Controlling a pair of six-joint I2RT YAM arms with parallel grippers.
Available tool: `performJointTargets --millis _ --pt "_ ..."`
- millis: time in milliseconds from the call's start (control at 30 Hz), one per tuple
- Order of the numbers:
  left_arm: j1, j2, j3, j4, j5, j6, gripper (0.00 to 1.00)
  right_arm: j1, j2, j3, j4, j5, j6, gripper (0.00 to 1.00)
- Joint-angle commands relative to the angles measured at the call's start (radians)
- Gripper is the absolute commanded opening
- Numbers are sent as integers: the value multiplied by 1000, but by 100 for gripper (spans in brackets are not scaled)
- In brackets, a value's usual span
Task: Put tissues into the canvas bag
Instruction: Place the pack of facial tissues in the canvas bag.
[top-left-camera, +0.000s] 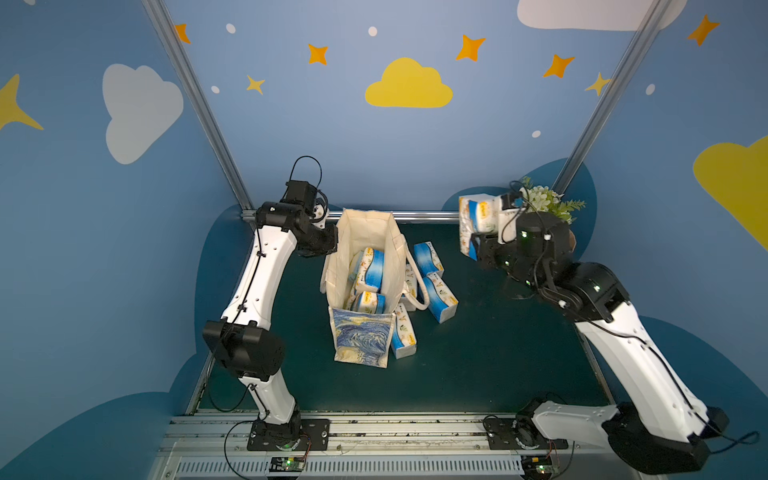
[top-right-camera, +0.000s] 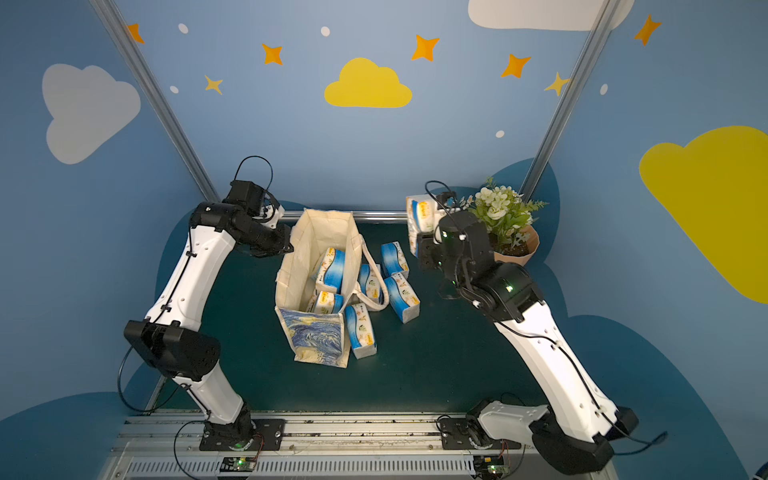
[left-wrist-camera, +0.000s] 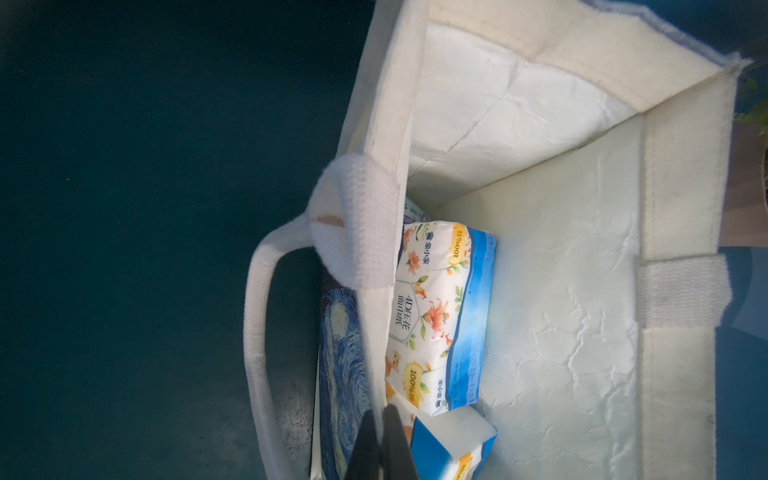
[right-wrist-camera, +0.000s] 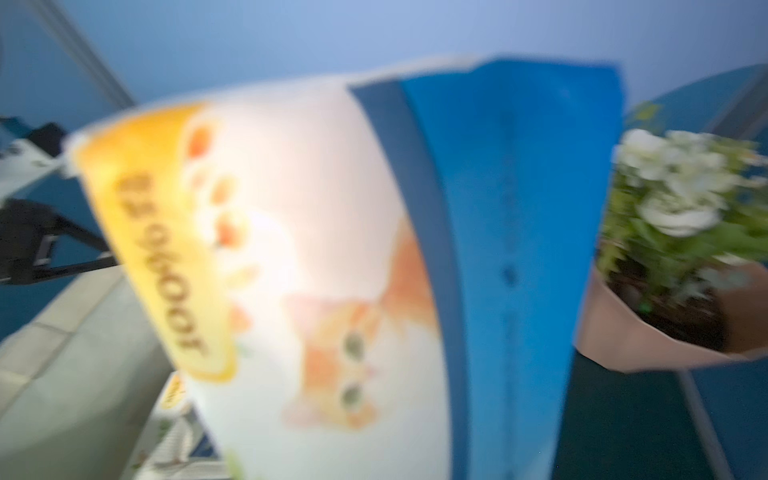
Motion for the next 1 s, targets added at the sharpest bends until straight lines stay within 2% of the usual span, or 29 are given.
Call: performJointTargets --millis 0,100,233,367,467,733,867,967 --pt "-5 -8 13 16 12 -1 4 76 125 88 105 -244 -21 47" --pt "-9 0 13 19 12 -6 4 117 264 231 65 -365 -22 48" --pt "-15 11 23 18 14 -7 4 142 453 438 -95 -436 -43 49" --pt "-15 16 29 18 8 -7 4 157 589 563 -245 -528 -61 49" --pt "-14 14 30 17 0 -5 4 177 633 576 -312 -538 -81 49" --pt "-14 14 31 15 -8 -2 4 190 637 478 -362 -579 -74 52" --pt "-14 13 32 18 -5 -5 4 201 678 501 -377 -590 -71 53" --pt "-14 11 33 19 -5 -8 4 206 721 546 -384 -587 -63 58"
